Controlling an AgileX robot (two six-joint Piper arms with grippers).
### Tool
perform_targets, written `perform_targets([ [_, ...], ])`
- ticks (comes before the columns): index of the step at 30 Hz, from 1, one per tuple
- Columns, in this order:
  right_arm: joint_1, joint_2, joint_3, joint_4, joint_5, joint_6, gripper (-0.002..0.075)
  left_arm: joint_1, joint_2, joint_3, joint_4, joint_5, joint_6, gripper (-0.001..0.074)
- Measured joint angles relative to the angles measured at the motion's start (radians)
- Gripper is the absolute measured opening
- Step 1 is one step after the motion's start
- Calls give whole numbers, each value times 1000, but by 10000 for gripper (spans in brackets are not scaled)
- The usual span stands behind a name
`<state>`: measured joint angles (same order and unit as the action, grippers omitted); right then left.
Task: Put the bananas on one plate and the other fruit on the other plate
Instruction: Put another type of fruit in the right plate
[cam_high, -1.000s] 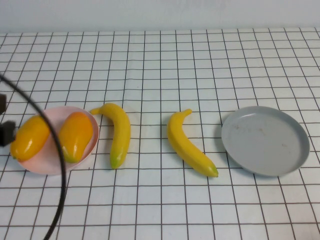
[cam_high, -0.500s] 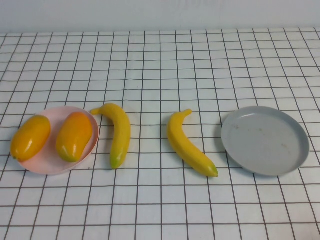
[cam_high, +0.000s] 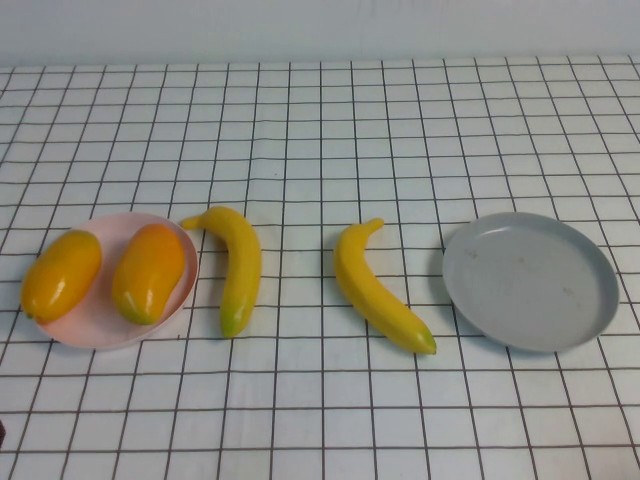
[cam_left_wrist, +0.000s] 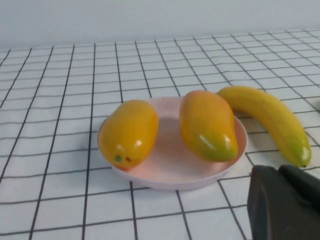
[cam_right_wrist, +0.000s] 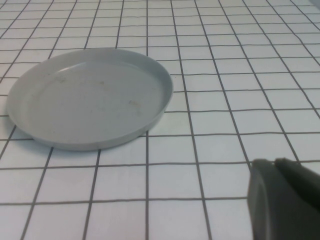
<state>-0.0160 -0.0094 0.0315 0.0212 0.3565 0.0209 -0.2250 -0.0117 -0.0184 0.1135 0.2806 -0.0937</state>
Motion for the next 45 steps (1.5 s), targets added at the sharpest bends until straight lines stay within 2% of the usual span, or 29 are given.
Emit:
perform_targets([
  [6, 0, -2, 0, 0, 0, 0, -17, 134, 0, 42, -120, -57, 157, -3],
  [10, 0, -2, 0, 0, 0, 0, -16, 177, 0, 42, -134, -46, 213, -3],
  [19, 0, -2, 0, 0, 0, 0, -17, 179, 0, 43, -177, 85, 203, -3],
  [45, 0, -2, 0, 0, 0, 0, -17, 179, 0, 43, -181, 90, 199, -3],
])
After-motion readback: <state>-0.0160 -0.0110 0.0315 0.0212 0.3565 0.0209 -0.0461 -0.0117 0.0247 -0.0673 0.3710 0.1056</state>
